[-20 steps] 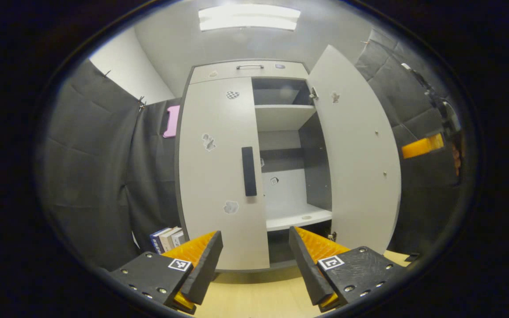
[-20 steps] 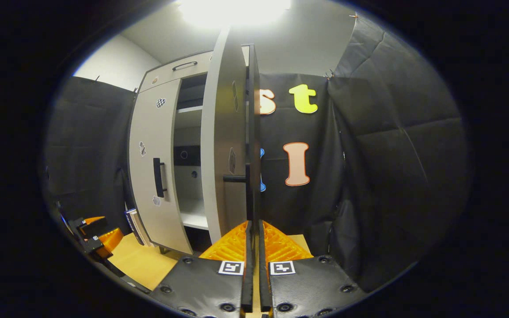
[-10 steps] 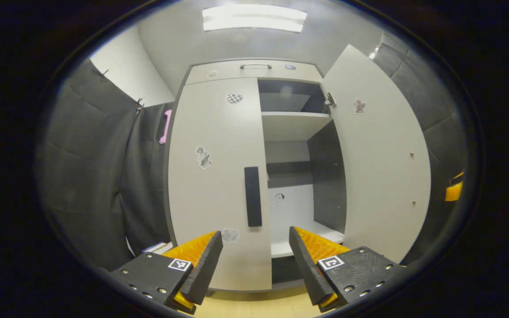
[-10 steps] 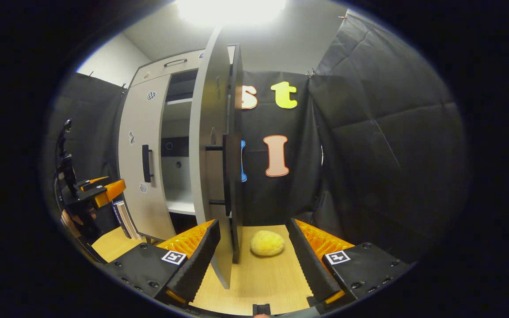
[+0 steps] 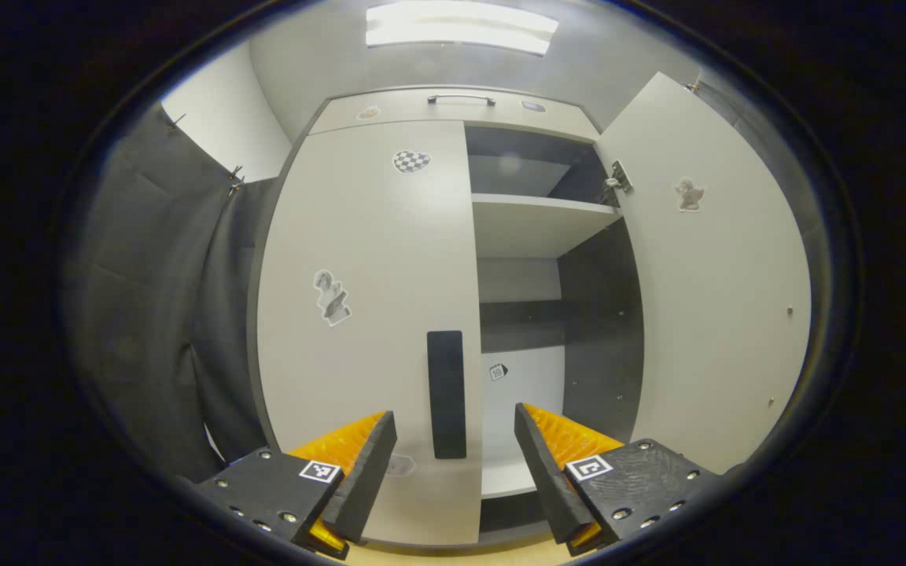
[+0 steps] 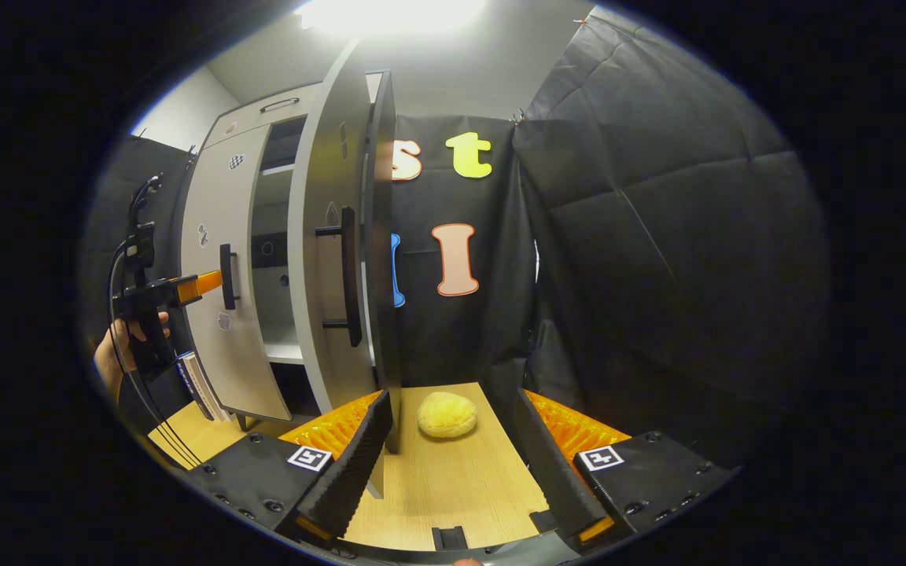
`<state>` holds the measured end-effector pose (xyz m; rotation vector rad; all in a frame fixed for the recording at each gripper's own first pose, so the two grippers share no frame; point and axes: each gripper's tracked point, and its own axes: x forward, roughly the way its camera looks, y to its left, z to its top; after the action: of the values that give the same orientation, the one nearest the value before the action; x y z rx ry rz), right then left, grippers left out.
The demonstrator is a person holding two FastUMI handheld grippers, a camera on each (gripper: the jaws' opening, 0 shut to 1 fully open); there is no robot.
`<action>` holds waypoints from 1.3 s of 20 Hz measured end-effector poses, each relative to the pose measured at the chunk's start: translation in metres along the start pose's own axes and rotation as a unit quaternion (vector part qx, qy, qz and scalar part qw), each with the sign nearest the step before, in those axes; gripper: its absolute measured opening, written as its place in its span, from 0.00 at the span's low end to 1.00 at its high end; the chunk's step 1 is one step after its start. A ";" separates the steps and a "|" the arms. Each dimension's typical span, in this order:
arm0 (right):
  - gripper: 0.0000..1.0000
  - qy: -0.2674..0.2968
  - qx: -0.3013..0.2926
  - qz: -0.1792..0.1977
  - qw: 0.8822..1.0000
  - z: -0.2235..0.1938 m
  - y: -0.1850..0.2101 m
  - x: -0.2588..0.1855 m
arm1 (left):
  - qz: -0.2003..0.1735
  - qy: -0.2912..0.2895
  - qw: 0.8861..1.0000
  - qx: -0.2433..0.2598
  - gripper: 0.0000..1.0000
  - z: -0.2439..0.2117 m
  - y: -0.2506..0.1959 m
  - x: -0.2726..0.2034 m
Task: Open the right door of the double-door shoe cabinet with the right hand, and open the left door with the left hand.
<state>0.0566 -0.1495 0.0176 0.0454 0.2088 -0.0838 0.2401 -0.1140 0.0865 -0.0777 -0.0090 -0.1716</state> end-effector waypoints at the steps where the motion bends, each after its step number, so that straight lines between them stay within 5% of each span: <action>1: 0.98 0.001 0.002 -0.004 1.000 -0.002 -0.004 -0.001 | -0.001 0.002 1.000 0.001 0.88 0.000 0.000 0.006; 10: 0.98 0.025 0.005 -0.025 0.999 -0.021 -0.019 -0.003 | 0.003 0.038 0.999 0.003 0.88 -0.017 0.010 0.059; 12: 0.98 0.029 0.006 -0.026 0.999 -0.023 -0.022 -0.003 | -0.001 0.047 0.999 -0.011 0.72 -0.023 0.009 0.065; 15: 0.98 0.032 0.006 -0.029 0.999 -0.026 -0.025 -0.002 | 0.008 0.051 0.999 -0.016 0.72 -0.028 0.013 0.073; 16: 0.98 0.032 0.006 -0.029 0.999 -0.026 -0.025 -0.002 | 0.009 0.053 0.998 -0.020 0.51 -0.029 0.015 0.074; 21: 0.96 0.034 0.006 -0.028 0.999 -0.028 -0.024 0.002 | -0.009 0.054 0.998 -0.015 0.44 -0.027 0.007 0.078; 22: 0.96 0.034 0.007 -0.026 0.999 -0.028 -0.022 0.002 | -0.007 0.059 0.998 -0.009 0.30 -0.029 0.008 0.075; 26: 0.98 0.032 0.008 -0.018 0.999 -0.029 -0.017 0.000 | -0.002 0.065 0.998 -0.014 0.20 -0.031 0.009 0.071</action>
<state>0.0489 -0.1644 -0.0110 0.0595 0.2725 -0.1193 0.3115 -0.1200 0.0561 -0.0941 0.1233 -0.1812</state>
